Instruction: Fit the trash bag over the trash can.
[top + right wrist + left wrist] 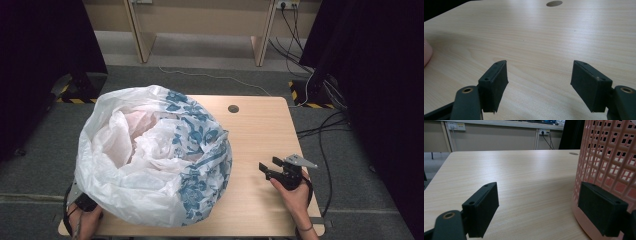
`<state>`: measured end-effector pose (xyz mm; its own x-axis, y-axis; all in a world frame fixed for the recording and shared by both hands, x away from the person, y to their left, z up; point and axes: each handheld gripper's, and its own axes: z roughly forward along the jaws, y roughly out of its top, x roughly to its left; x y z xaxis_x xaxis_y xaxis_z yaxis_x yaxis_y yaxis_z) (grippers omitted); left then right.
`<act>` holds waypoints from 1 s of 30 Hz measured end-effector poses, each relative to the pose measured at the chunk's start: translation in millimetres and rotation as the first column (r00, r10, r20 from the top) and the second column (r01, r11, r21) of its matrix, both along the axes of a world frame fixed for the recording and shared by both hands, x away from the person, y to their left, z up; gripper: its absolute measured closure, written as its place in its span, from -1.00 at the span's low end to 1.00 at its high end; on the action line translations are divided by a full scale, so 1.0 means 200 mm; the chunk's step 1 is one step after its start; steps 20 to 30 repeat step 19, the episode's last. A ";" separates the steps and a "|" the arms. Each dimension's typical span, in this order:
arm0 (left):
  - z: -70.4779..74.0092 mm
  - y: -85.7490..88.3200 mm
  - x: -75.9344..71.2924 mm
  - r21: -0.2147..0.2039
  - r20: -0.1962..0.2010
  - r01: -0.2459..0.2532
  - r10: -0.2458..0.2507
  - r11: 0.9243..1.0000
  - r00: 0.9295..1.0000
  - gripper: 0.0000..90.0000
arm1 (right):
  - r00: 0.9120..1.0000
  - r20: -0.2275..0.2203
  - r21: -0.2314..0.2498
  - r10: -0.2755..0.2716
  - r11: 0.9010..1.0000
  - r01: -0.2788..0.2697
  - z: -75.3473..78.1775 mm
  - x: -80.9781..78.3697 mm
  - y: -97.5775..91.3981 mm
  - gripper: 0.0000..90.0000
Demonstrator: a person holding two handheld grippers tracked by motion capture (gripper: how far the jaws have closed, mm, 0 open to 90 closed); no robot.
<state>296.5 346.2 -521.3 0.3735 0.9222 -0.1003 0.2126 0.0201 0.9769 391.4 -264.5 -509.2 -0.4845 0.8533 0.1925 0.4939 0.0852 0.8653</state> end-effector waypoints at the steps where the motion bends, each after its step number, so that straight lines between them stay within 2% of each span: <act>1: 0.00 0.00 0.00 0.001 0.000 0.001 -0.001 1.000 1.000 -0.64 | 1.000 0.001 0.002 -0.002 1.000 0.002 -0.01 0.00 0.00 -0.33; 12: 0.00 0.00 0.00 0.001 -0.001 0.001 -0.001 1.000 1.000 -0.64 | 1.000 0.024 0.003 -0.004 1.000 0.004 -0.01 -0.01 0.00 -0.34; 30: 0.00 0.00 0.00 -0.001 -0.002 -0.001 0.001 1.000 1.000 -0.64 | 1.000 0.023 0.016 -0.003 1.000 0.003 -0.01 -0.01 0.00 -0.37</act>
